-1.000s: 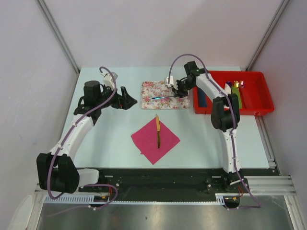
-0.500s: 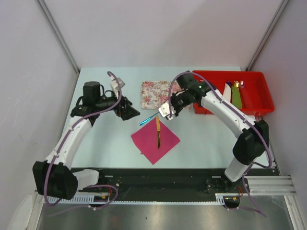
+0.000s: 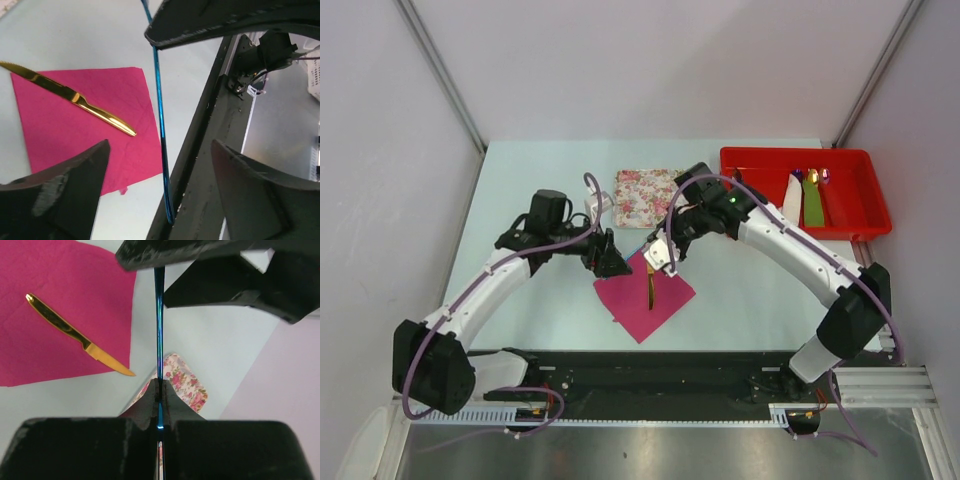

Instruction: Place the utensils on the paper napkin and roll it up

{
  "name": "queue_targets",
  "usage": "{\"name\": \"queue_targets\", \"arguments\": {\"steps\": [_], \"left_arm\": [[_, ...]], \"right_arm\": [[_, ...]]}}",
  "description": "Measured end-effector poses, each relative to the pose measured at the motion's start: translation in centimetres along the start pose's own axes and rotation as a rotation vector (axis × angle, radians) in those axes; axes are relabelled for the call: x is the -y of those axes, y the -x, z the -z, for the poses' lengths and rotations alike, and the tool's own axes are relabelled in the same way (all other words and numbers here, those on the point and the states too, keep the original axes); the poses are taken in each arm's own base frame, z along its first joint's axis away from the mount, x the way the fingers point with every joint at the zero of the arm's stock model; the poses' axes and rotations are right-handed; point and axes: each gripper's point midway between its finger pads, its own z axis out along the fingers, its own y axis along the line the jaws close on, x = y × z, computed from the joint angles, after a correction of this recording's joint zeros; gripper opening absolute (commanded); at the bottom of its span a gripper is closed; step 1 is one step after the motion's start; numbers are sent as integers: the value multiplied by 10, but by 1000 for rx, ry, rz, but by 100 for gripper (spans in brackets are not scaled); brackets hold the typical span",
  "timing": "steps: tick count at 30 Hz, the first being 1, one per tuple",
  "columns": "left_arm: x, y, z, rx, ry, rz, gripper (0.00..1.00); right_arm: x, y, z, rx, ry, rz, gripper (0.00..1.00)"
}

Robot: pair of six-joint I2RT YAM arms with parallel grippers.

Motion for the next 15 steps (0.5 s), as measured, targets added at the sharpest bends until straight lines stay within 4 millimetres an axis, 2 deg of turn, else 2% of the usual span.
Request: {"name": "queue_targets", "arguments": {"steps": [1, 6, 7, 9, 10, 11, 12, 13, 14, 15], "left_arm": [[0, -2, -2, -5, 3, 5, 72], [6, -15, -12, -21, -17, 29, 36], [8, -17, -13, -22, -24, 39, 19], [12, -21, -15, -18, -43, 45, 0], [15, -23, -15, -14, -55, 45, 0], [18, -24, -16, -9, -65, 44, 0], [19, -24, -15, 2, -64, 45, 0], [20, -24, -14, 11, -64, 48, 0], [21, -23, -14, 33, -64, 45, 0], [21, -22, -12, 58, -65, 55, 0]], "right_arm": [[2, 3, 0, 1, -4, 11, 0], [9, 22, 4, 12, -23, 67, 0], [9, 25, 5, 14, -26, 75, 0], [11, 30, 5, 13, -38, 95, 0], [11, 31, 5, 13, -43, 99, 0], [12, 31, 4, 11, -52, 98, 6], [11, 32, 4, 11, -62, 94, 29], [12, 33, 4, 12, -81, 81, 41], [12, 33, 4, 11, -98, 65, 59], [17, 33, 6, 7, -134, 43, 64]]}}
